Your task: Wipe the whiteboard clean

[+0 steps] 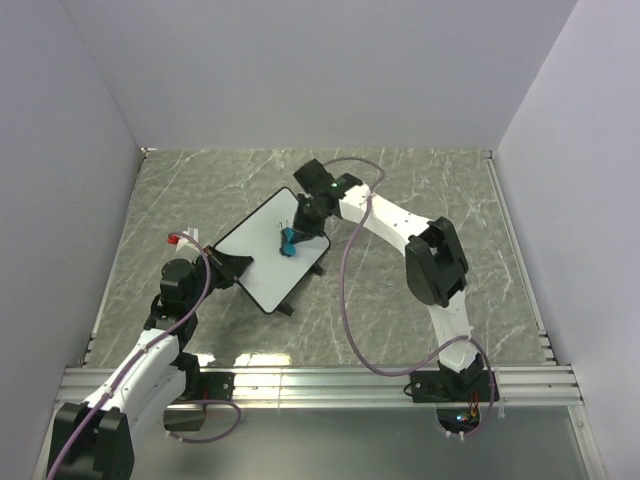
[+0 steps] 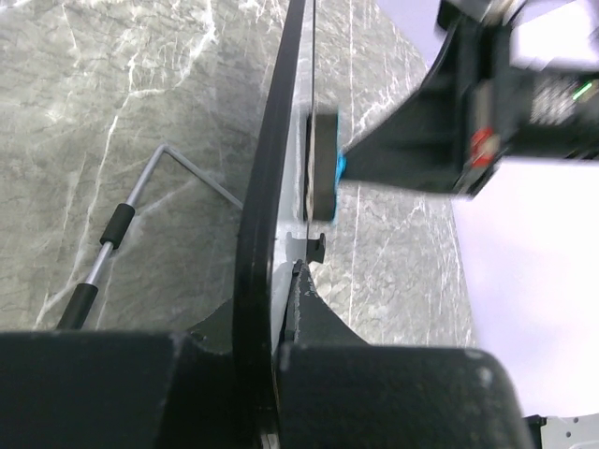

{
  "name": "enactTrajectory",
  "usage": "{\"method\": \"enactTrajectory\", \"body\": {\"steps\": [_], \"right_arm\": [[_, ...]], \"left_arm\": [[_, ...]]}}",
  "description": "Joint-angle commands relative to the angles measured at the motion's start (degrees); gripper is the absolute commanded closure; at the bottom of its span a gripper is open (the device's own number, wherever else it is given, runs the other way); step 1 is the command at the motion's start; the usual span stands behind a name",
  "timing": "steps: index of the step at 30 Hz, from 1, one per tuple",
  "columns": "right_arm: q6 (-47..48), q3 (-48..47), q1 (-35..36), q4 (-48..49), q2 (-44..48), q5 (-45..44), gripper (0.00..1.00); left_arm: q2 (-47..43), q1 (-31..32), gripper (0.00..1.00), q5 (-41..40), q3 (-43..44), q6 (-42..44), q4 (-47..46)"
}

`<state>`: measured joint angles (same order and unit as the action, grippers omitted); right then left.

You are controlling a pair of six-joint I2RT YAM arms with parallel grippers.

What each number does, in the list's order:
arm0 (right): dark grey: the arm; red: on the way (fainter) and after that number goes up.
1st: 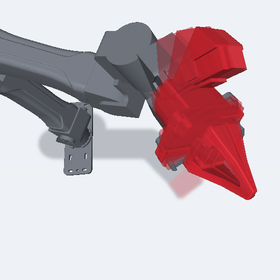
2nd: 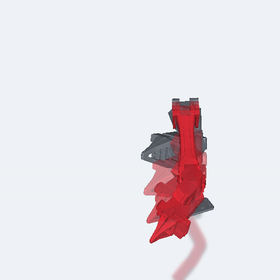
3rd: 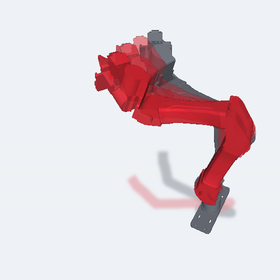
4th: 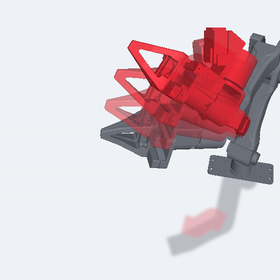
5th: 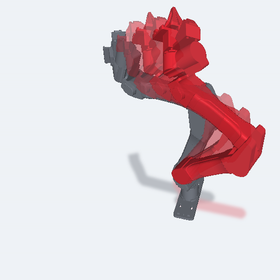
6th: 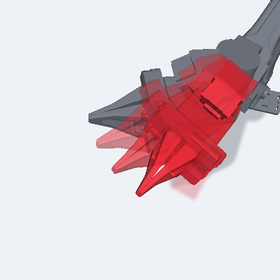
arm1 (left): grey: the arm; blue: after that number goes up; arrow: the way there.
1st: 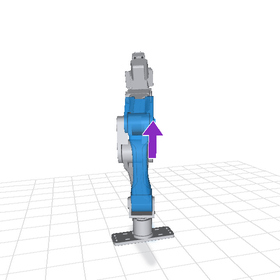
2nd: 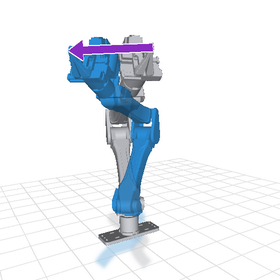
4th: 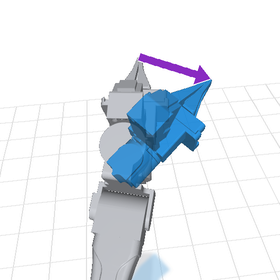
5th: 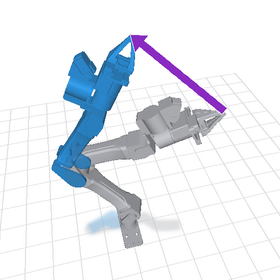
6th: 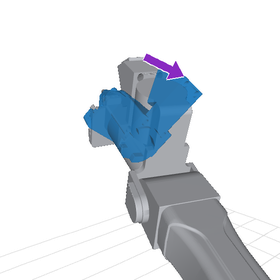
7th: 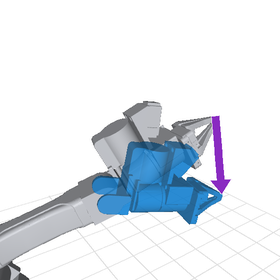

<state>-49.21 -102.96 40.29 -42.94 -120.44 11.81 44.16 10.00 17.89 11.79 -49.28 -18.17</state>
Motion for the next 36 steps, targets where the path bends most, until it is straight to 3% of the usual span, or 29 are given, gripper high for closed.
{"method": "enactTrajectory", "body": {"steps": [1,8,12,19,26,36], "right_arm": [[-2.6,-11.6,4.6,4.7,-5.7,4.7,1.0],[-4.2,-21.9,3.9,0.6,-11.9,4.1,1.0],[-5.4,-17.0,1.7,1.4,-11.2,3.2,1.0],[-7.7,-0.5,-6.4,5.6,-6.0,3.1,1.0],[-3.2,-3.5,-9.5,0.5,-7.3,0.1,1.0],[-3.2,-2.7,-7.8,3.0,-1.6,2.9,1.0]], "left_arm": [[2.3,1.6,1.0,3.9,-1.9,5.2,10.7],[2.2,1.7,1.0,3.9,-1.9,5.2,10.8],[2.2,1.8,1.0,4.0,-1.9,5.2,10.7],[2.7,1.9,1.0,4.3,-1.9,5.2,10.4],[3.5,2.0,1.0,4.5,-1.7,5.4,10.2],[3.7,2.0,1.0,4.7,-1.7,5.4,10.1]]}}
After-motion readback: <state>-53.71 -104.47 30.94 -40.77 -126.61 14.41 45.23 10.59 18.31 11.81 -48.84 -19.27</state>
